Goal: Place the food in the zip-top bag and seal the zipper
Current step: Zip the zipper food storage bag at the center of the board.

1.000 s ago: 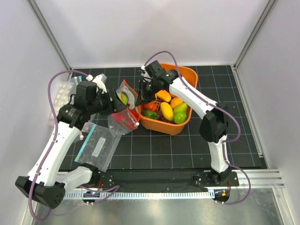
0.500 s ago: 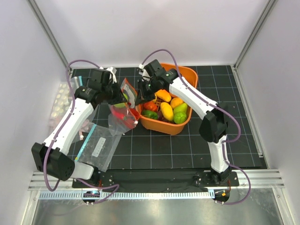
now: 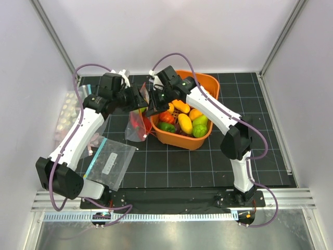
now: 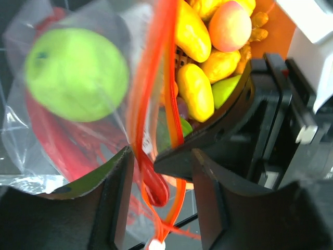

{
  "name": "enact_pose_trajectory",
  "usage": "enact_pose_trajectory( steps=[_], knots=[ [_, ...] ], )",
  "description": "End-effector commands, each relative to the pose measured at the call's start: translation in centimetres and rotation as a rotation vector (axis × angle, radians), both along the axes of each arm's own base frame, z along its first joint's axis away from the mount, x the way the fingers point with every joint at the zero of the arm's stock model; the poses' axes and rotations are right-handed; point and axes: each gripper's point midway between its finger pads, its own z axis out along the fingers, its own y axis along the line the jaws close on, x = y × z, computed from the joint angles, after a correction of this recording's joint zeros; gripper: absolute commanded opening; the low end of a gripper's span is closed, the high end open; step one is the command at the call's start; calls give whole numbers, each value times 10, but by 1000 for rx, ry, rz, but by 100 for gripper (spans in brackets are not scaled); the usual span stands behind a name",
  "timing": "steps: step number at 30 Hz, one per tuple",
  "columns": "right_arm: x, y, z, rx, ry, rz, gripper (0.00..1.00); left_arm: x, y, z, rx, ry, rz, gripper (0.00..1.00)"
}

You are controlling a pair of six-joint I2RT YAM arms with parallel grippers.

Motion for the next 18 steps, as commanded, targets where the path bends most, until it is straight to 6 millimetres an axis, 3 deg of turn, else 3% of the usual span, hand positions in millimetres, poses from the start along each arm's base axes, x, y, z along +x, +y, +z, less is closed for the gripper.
enact_pose_trajectory(
  steps=[1, 5, 18],
  knots=[
    [0, 5, 58, 114, -136, 25, 1, -1, -12, 21, -91, -73, -25, 53],
    [0, 5, 57, 122, -137, 26, 1, 2, -18, 17, -119, -62, -33, 56],
    [-2, -2, 65, 154, -232, 33, 1, 23, -11, 21, -84, -69, 49, 55]
  ],
)
